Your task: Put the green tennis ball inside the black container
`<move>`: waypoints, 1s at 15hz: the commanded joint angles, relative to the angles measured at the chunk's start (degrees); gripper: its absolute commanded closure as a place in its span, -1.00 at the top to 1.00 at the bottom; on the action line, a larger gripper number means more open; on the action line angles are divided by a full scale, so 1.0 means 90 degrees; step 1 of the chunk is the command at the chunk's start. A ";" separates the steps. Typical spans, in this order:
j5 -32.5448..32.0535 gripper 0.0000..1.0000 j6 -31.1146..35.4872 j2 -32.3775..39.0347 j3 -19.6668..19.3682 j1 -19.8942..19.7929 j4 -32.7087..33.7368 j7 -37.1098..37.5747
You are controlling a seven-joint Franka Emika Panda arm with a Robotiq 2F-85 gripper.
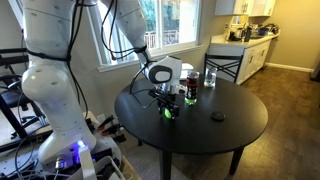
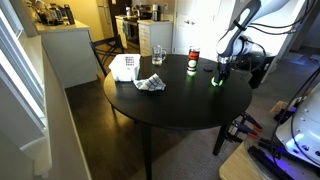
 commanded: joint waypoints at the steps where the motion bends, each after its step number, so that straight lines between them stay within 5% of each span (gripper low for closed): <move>1: -0.0576 1.00 0.0173 0.0004 -0.0046 -0.0003 -0.0055 0.0219; 15: -0.0884 1.00 0.1121 -0.0191 0.0108 -0.0128 -0.0349 0.0013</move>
